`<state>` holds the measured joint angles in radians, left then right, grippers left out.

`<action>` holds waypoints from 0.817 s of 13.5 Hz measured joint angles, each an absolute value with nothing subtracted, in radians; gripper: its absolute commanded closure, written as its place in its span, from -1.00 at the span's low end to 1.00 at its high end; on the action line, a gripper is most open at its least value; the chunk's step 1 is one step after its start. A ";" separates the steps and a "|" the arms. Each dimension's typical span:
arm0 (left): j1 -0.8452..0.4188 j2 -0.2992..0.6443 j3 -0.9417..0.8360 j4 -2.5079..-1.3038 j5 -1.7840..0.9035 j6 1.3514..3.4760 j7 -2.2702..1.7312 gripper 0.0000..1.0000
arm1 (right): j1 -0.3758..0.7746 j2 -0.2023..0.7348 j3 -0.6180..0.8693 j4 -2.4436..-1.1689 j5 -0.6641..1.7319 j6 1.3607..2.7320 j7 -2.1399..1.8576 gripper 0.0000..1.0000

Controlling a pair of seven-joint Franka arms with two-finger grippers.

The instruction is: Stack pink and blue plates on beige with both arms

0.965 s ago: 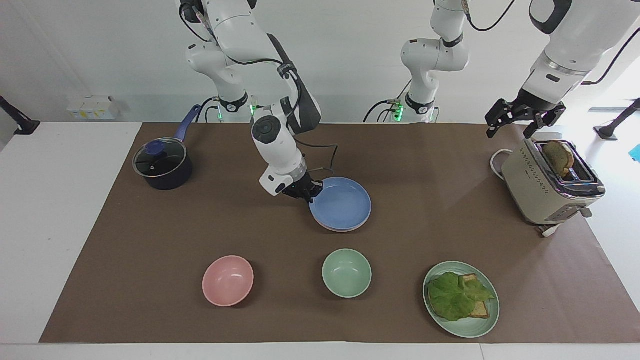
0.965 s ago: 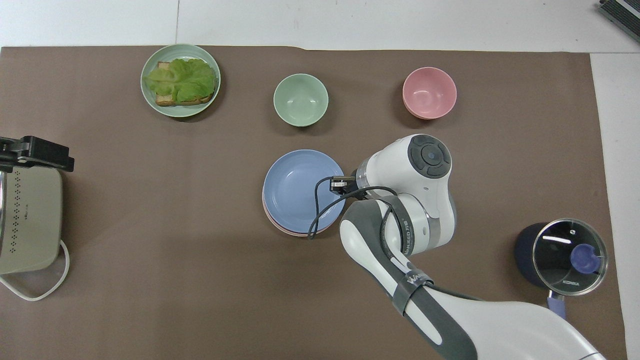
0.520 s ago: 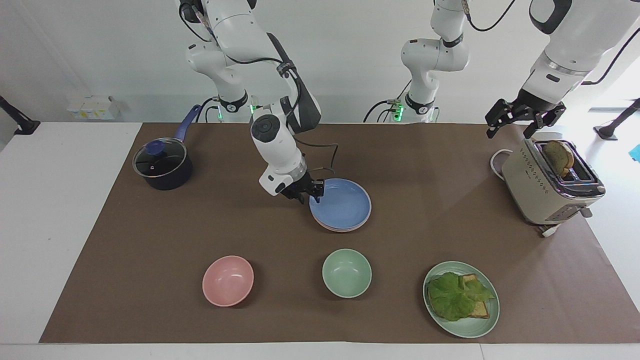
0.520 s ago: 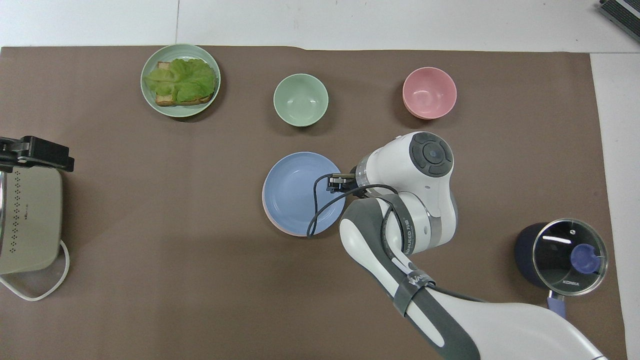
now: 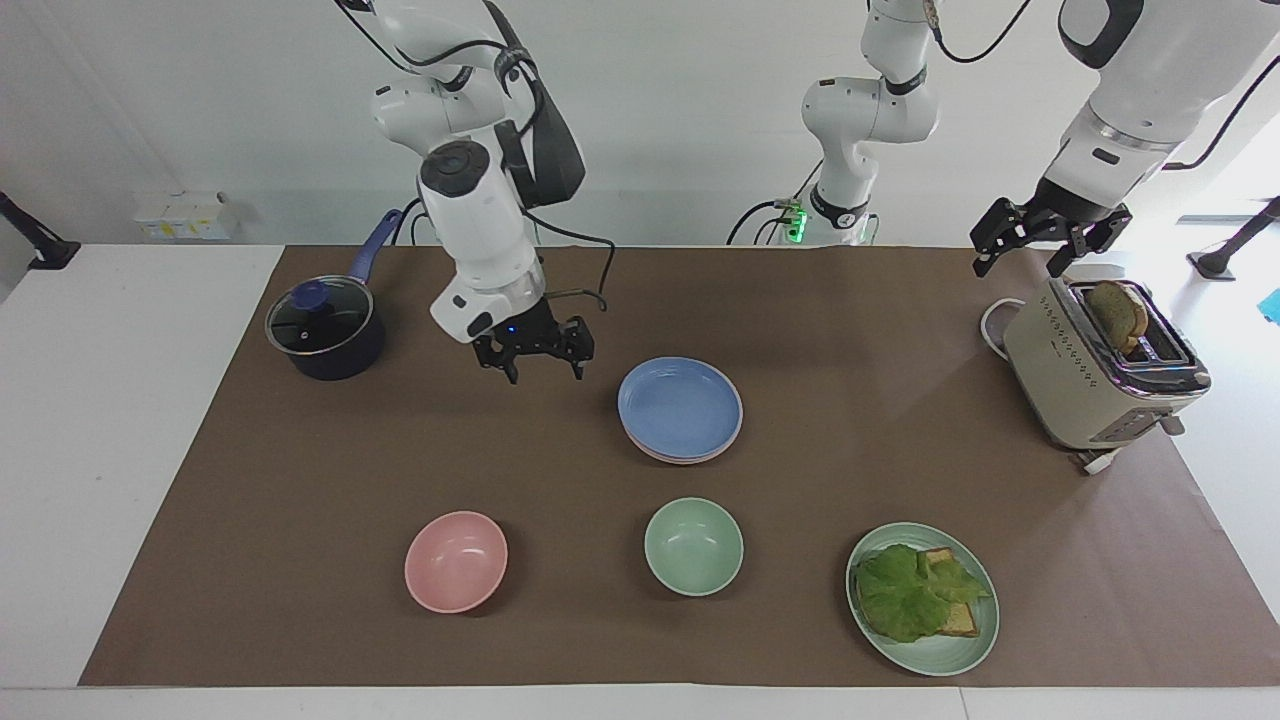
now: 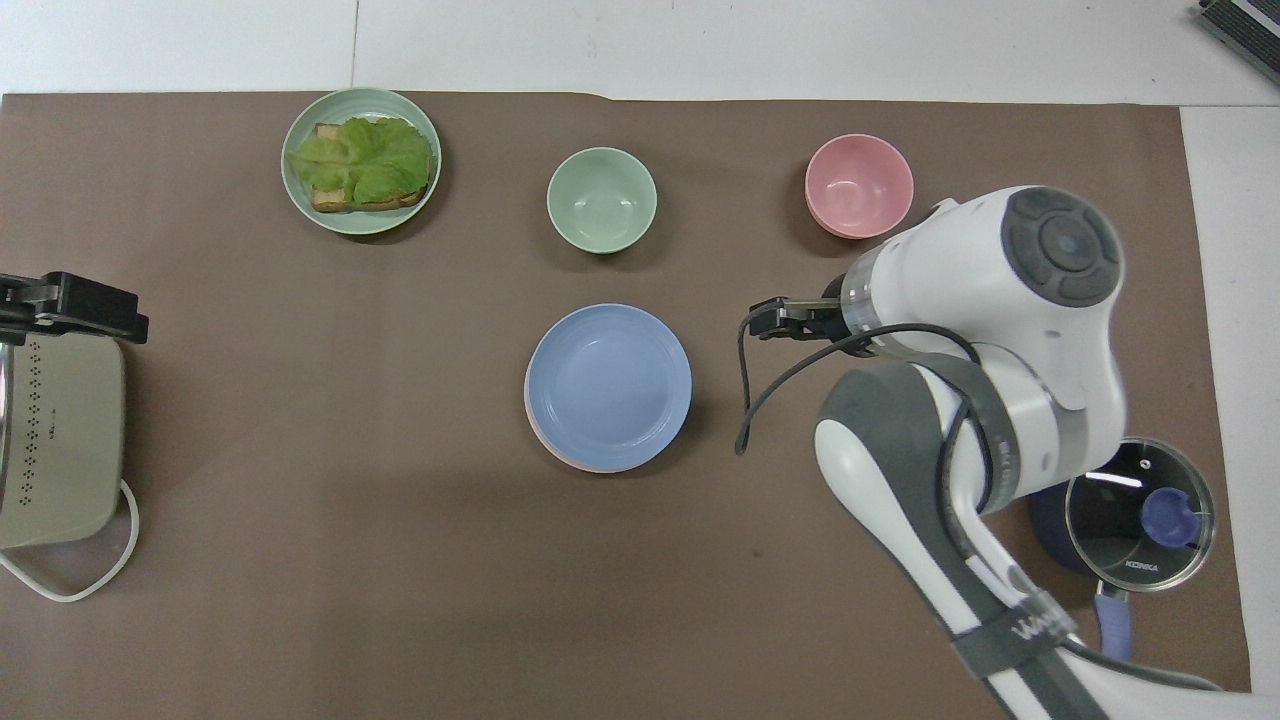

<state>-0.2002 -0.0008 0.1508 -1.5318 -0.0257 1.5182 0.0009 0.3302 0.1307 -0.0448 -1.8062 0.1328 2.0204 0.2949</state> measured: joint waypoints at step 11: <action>-0.200 -0.001 0.151 -1.532 -0.026 1.518 0.001 -1.00 | 0.066 -0.014 -0.052 -1.768 0.064 1.649 0.155 -1.00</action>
<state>-0.2002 -0.0008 0.1508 -1.5318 -0.0257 1.5182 0.0009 0.0664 -0.0136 -0.0524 -1.7684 0.0642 1.6488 0.1551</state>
